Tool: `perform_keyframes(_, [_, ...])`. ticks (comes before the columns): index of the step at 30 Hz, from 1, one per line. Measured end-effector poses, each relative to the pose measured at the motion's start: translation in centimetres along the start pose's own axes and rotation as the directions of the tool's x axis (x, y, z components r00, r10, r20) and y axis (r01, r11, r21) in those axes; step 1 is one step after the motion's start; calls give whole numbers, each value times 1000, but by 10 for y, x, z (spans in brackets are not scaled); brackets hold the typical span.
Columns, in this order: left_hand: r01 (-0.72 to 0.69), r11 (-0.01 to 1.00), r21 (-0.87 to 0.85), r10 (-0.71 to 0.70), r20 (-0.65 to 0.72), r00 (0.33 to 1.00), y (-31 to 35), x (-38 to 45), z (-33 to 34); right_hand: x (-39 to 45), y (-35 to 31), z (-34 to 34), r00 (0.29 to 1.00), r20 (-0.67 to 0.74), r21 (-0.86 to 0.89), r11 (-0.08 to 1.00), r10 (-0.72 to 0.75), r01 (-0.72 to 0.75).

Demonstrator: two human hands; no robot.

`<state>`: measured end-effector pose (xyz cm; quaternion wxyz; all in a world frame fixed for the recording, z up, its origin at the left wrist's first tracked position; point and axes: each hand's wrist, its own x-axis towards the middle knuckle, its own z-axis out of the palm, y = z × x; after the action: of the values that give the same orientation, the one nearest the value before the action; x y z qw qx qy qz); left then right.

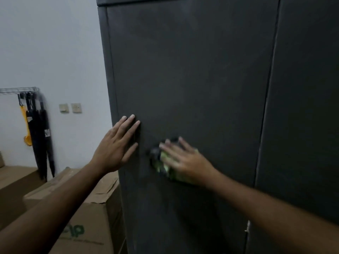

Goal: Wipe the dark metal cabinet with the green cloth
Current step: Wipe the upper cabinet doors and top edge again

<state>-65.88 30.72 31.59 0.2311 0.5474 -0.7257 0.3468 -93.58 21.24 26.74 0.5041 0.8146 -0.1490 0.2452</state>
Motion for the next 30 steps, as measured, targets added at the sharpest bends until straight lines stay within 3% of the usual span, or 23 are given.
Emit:
perform_keyframes(1, [-4,999,-34,3,-4,1000,-2,1,-3,31,24,-6,981,-73,3,984,180,-180])
perform_keyframes(3, [2,994,-106,-2,6,1000,-6,0,-10,85,58,-22,863,-152,56,876,482,-480])
perform_keyframes(5, [19,982,-188,-21,-9,1000,-8,1,-14,107,50,-24,770,-200,110,795,606,-597])
perform_keyframes(6, [31,972,-232,-39,-27,999,-8,2,-16,105,32,-18,765,-215,125,794,607,-595])
perform_keyframes(8, [57,952,-302,-77,-53,996,-6,1,-17,79,-26,2,844,-186,132,864,503,-486])
perform_keyframes(11, [75,941,-329,-88,-27,996,-4,-3,-10,17,-120,31,983,40,138,973,179,-183])
perform_keyframes(13, [71,941,-330,-78,-7,997,-4,-5,-6,-12,-158,43,980,188,107,993,-59,39])
perform_keyframes(15, [83,940,-330,-88,-3,996,-2,-6,-5,-19,-173,44,922,314,104,973,-227,204])
perform_keyframes(17, [98,941,-324,-110,-18,994,1,-4,-6,-9,-167,38,912,346,103,975,-221,197])
perform_keyframes(20, [117,943,-310,-146,-72,987,3,-1,-7,35,-149,28,970,240,114,992,29,-58])
perform_keyframes(23, [129,942,-310,-167,-99,981,4,0,-6,80,-148,23,950,220,152,954,223,-259])
perform_keyframes(24, [132,942,-310,-169,-94,981,6,0,-5,85,-158,26,951,238,143,961,198,-236])
perform_keyframes(26, [134,941,-312,-165,-77,983,9,-1,-2,72,-189,38,953,301,127,990,16,-57])
perform_keyframes(28, [138,940,-312,-161,-48,986,10,-6,4,34,-230,54,897,385,205,968,-215,144])
perform_keyframes(30, [130,941,-312,-145,-24,989,10,-8,10,-8,-252,65,826,443,273,930,-348,246])
